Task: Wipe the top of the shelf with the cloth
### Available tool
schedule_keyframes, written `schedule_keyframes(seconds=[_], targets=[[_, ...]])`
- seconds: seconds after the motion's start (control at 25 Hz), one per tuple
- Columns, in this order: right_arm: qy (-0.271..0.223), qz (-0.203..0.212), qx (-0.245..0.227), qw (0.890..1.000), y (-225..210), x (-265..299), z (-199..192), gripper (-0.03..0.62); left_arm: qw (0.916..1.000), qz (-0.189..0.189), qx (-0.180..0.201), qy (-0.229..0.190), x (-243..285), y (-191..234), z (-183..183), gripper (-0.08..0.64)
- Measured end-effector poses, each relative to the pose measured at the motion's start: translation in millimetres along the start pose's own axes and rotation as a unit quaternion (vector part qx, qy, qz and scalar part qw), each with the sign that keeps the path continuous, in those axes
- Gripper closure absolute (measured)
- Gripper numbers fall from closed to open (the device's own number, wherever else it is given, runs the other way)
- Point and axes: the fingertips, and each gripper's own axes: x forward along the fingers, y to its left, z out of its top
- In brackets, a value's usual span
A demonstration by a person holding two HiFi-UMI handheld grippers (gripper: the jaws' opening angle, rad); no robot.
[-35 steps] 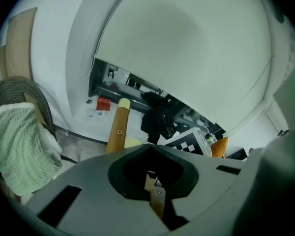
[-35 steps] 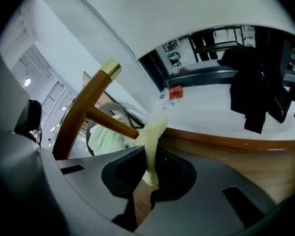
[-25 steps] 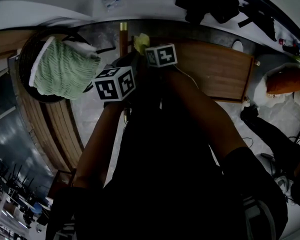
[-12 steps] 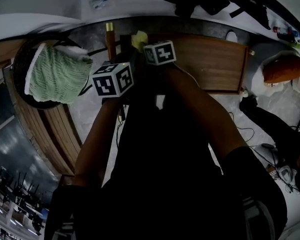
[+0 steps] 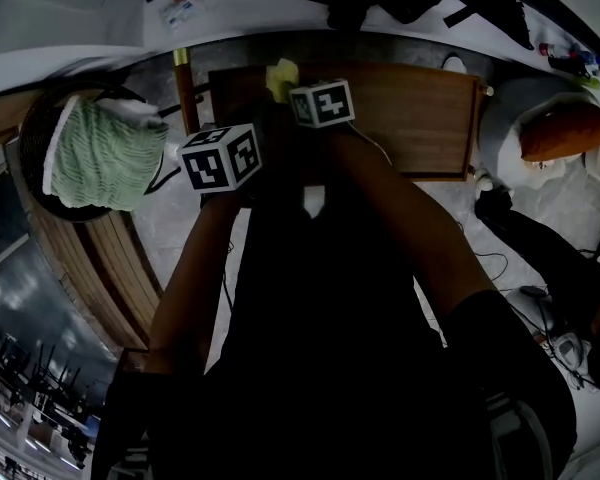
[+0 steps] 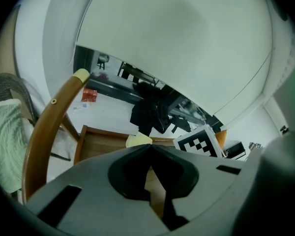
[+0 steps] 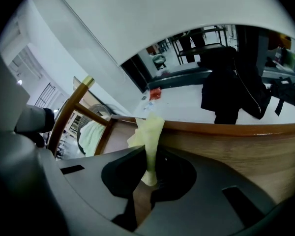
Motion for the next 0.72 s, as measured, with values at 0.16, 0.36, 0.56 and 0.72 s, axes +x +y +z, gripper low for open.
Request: schedule_keyframes(seconds=[0.16,0.36,0.56,0.72], targets=[[0.008,0.004,-0.005,1.000,-17,-13,-3,0.551,1.0000,0.002,-0.004,0.008,13,-16,-5,0.549],[0.008,-0.004,-0.002,1.000,-42,-29,-6,0.551,0.9998,0.000,0.000,0.022,31,-37,-16,0.549],[0.006,-0.003,0.002,1.000,-65,-46,-11,0.551,0.9994,-0.006,0.011,0.032,46,-61,-21,0.549],[0.003,-0.004,0.005,1.000,-82,-56,-13,0.551,0.9993,-0.005,0.013,0.034,56,-74,-22,0.549]])
